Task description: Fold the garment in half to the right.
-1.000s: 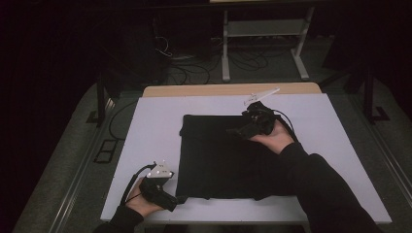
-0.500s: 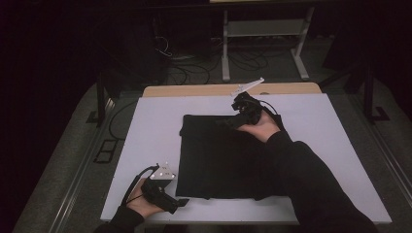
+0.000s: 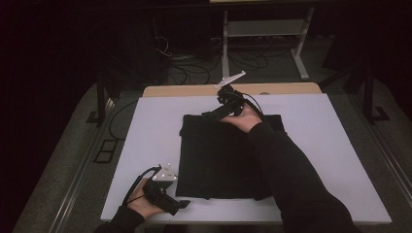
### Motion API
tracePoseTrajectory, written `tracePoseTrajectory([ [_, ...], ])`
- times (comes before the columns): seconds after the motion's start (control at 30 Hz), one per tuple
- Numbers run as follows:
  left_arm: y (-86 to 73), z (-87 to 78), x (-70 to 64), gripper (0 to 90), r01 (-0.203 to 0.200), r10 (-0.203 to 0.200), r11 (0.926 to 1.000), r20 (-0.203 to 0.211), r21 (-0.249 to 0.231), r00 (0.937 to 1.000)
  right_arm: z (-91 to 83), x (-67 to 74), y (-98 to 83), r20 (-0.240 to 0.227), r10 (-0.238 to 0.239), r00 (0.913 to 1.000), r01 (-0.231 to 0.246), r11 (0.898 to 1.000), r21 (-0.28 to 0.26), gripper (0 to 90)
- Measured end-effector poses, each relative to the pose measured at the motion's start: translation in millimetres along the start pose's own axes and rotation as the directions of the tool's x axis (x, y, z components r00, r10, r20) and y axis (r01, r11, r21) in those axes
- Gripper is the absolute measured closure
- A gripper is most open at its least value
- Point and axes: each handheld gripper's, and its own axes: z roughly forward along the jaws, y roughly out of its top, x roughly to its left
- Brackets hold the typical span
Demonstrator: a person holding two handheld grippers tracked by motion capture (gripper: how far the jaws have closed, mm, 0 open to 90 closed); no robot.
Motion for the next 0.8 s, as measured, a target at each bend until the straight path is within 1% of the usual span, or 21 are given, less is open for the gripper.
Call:
tracePoseTrajectory([
  [0.07,0.2,0.4,-0.9,0.0,0.000,0.000,1.0000,-0.003,0.003,1.0000,7.4,-0.2,3.0,0.001,0.003,1.0000,-0.003,1.000,0.013,1.7],
  [0.1,0.1,1.4,-2.0,0.0,0.014,-0.014,0.9998,-0.006,-0.011,0.9999,11.1,-0.5,4.5,0.000,0.001,1.0000,-0.001,1.000,0.019,1.6],
  [0.17,0.0,1.9,-2.4,0.0,0.020,-0.020,0.9996,-0.004,-0.018,0.9998,18.4,-0.3,7.3,-0.002,0.005,1.0000,-0.005,1.000,0.021,1.1],
  [0.23,0.3,1.7,-1.8,0.0,0.010,-0.010,0.9999,-0.005,-0.010,0.9999,26.2,0.3,10.0,-0.006,0.010,0.9999,-0.010,1.000,0.030,0.1],
  [0.27,0.5,1.2,-1.1,0.0,-0.002,0.002,1.0000,-0.004,0.000,1.0000,30.3,0.6,11.1,-0.007,0.007,1.0000,-0.006,0.999,0.035,0.0],
  [0.33,0.7,2.0,-1.7,0.0,0.001,-0.001,1.0000,-0.005,-0.006,1.0000,38.7,2.0,13.4,-0.009,0.015,0.9998,-0.015,0.999,0.046,0.0],
  [0.37,0.8,1.8,-1.8,0.1,-0.004,0.004,1.0000,-0.010,-0.005,0.9999,43.1,2.0,14.3,-0.011,0.007,0.9999,-0.006,0.999,0.048,0.0],
  [0.4,0.7,1.5,-1.9,1.8,-0.007,0.007,0.9999,-0.015,-0.009,0.9999,47.2,2.9,15.2,-0.013,0.015,0.9998,-0.014,0.999,0.048,0.0],
  [0.43,0.7,1.1,-1.7,3.6,-0.008,0.007,0.9999,-0.015,-0.012,0.9999,51.2,3.1,15.8,-0.015,0.010,0.9998,-0.009,0.999,0.048,0.0],
  [0.53,0.5,0.9,-2.2,7.4,-0.014,0.013,0.9998,-0.029,-0.017,0.9995,62.5,5.0,17.9,-0.016,0.019,0.9997,-0.018,0.999,0.050,0.0],
  [0.6,0.5,0.6,-2.9,12.4,-0.022,0.021,0.9995,-0.041,-0.021,0.9989,69.4,6.1,18.9,-0.015,0.021,0.9997,-0.020,0.999,0.050,0.0],
  [0.73,0.9,1.0,-3.2,16.3,-0.032,0.030,0.9992,-0.051,-0.026,0.9982,82.5,8.3,20.1,-0.017,0.015,0.9998,-0.014,0.998,0.058,0.0],
  [0.77,1.1,1.1,-3.1,18.0,-0.033,0.032,0.9991,-0.054,-0.026,0.9980,85.5,9.1,20.4,-0.015,0.021,0.9997,-0.020,0.998,0.058,0.0],
  [0.8,1.3,1.3,-3.1,19.3,-0.035,0.033,0.9990,-0.057,-0.028,0.9978,88.4,8.5,20.3,-0.019,0.013,0.9997,-0.012,0.998,0.058,0.0],
])
